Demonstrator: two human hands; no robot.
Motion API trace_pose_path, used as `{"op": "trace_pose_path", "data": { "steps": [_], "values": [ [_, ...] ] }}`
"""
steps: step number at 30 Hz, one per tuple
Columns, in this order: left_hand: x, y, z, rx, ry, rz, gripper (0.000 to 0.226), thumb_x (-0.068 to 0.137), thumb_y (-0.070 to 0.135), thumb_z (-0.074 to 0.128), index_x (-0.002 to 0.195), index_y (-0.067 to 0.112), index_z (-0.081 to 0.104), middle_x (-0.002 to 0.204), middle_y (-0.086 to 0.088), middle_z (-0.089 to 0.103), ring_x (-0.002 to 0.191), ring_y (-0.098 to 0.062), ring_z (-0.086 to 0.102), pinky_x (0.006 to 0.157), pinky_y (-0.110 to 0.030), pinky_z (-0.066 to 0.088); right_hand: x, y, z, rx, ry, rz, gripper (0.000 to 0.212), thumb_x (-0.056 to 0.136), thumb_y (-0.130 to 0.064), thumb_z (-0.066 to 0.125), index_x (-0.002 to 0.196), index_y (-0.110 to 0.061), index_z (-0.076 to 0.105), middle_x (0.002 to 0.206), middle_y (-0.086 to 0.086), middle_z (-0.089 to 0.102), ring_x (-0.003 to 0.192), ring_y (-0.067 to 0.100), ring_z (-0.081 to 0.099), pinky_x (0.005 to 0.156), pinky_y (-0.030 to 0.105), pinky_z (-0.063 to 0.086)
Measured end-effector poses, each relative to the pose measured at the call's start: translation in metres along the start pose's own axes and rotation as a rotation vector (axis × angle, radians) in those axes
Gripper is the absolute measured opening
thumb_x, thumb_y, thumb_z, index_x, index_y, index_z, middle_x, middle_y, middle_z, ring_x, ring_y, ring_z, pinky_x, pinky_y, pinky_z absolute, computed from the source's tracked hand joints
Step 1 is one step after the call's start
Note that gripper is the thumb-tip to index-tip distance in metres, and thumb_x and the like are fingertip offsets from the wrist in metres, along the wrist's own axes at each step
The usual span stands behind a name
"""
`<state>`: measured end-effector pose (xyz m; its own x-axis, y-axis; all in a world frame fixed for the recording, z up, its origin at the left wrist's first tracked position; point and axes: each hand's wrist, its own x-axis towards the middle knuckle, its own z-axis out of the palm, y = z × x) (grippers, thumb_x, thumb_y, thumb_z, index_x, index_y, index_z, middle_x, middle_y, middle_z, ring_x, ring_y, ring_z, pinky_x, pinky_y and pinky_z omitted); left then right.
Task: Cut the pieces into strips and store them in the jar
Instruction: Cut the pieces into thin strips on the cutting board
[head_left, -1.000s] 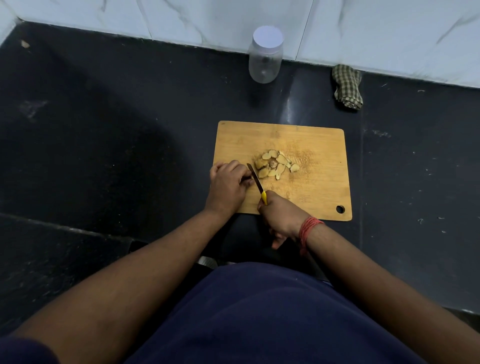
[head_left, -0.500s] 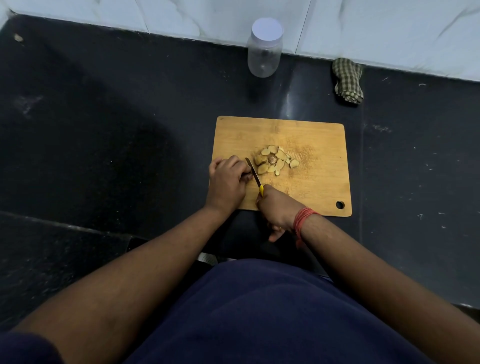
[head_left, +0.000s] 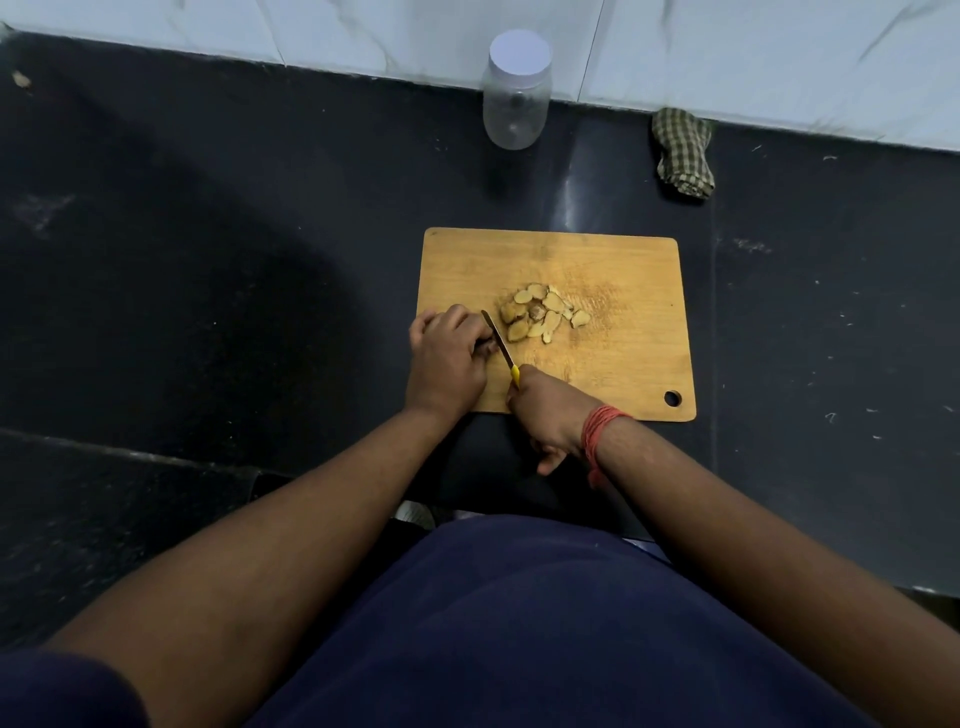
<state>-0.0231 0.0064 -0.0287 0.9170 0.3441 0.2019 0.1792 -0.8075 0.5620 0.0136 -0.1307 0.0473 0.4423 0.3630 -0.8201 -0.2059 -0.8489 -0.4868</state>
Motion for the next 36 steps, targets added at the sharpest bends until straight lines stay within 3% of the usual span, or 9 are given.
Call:
{"op": "trace_pose_path", "data": {
  "steps": [2,7,13,16,19,22,26,31,36],
  "values": [
    [0.001,0.000,0.000,0.011,0.005,0.002,0.003,0.090,0.018,0.067,0.089,0.019,0.064,0.095,0.006,0.057,0.094,-0.014,0.054,0.109,-0.043,0.030,-0.001,0.003,0.001,-0.058,0.013,-0.028,0.027,0.099,-0.003,0.042,0.124,-0.013,0.040,0.082,0.009,0.048,0.055,0.023,0.052,0.038,0.038,0.053],
    [0.001,0.000,0.000,0.036,0.010,-0.003,0.002,0.090,0.016,0.065,0.089,0.018,0.064,0.095,0.004,0.056,0.094,-0.016,0.054,0.109,-0.042,0.028,-0.007,0.010,0.006,-0.098,0.029,-0.008,0.025,0.097,0.003,0.042,0.117,-0.013,0.040,0.089,0.014,0.048,0.066,0.035,0.056,0.055,0.064,0.054],
    [0.000,0.002,0.000,0.030,0.013,-0.026,0.004,0.092,0.017,0.063,0.089,0.016,0.062,0.097,0.002,0.057,0.097,-0.017,0.052,0.109,-0.043,0.031,-0.026,0.025,0.011,-0.074,0.031,-0.015,0.019,0.101,-0.007,0.032,0.114,-0.019,0.038,0.091,0.014,0.047,0.072,0.037,0.054,0.037,0.048,0.053],
    [0.000,0.004,0.000,0.040,0.007,-0.031,0.002,0.094,0.017,0.061,0.092,0.015,0.061,0.100,0.000,0.057,0.099,-0.018,0.051,0.110,-0.045,0.031,-0.037,0.038,0.008,-0.067,0.025,-0.031,0.022,0.102,-0.015,0.035,0.123,-0.017,0.038,0.091,0.014,0.048,0.075,0.039,0.057,0.039,0.050,0.054],
    [-0.001,0.006,-0.002,0.055,-0.005,-0.041,0.005,0.093,0.017,0.060,0.098,0.016,0.060,0.104,0.000,0.057,0.103,-0.017,0.050,0.110,-0.043,0.030,-0.046,0.049,0.002,0.056,0.032,-0.059,0.008,0.103,-0.019,0.039,0.108,-0.017,0.044,0.082,0.013,0.046,0.062,0.032,0.053,0.045,0.053,0.056],
    [-0.002,0.008,-0.003,0.048,-0.010,-0.058,0.012,0.091,0.017,0.060,0.103,0.016,0.060,0.107,0.001,0.058,0.107,-0.018,0.050,0.112,-0.043,0.029,-0.047,0.055,-0.008,0.101,0.102,-0.089,0.011,0.103,-0.025,0.039,0.094,-0.022,0.043,0.078,0.010,0.045,0.052,0.028,0.051,0.041,0.040,0.054],
    [0.000,0.015,-0.003,0.018,-0.014,-0.084,0.021,0.090,0.018,0.060,0.110,0.015,0.060,0.111,-0.001,0.058,0.110,-0.021,0.051,0.112,-0.047,0.031,-0.040,0.059,-0.024,0.162,0.170,-0.077,0.009,0.103,-0.022,0.037,0.107,-0.017,0.043,0.076,0.011,0.044,0.037,0.021,0.047,0.038,0.036,0.052],
    [0.007,0.033,0.004,0.146,-0.074,0.129,0.029,0.091,0.020,0.057,0.118,0.012,0.058,0.121,-0.007,0.055,0.120,-0.028,0.047,0.117,-0.055,0.025,-0.033,0.062,-0.038,0.235,0.236,-0.053,0.015,0.102,-0.020,0.035,0.115,-0.014,0.039,0.080,0.015,0.049,0.034,0.020,0.048,0.051,0.053,0.058],
    [0.031,0.056,0.014,0.280,-0.266,0.278,0.048,0.098,0.031,0.051,0.145,0.021,0.045,0.151,-0.004,0.042,0.142,-0.026,0.035,0.123,-0.057,0.010,-0.028,0.060,-0.046,0.201,0.302,-0.046,0.019,0.102,-0.021,0.034,0.120,-0.013,0.037,0.082,0.016,0.053,0.040,0.023,0.052,0.054,0.051,0.060]
  ]
}}
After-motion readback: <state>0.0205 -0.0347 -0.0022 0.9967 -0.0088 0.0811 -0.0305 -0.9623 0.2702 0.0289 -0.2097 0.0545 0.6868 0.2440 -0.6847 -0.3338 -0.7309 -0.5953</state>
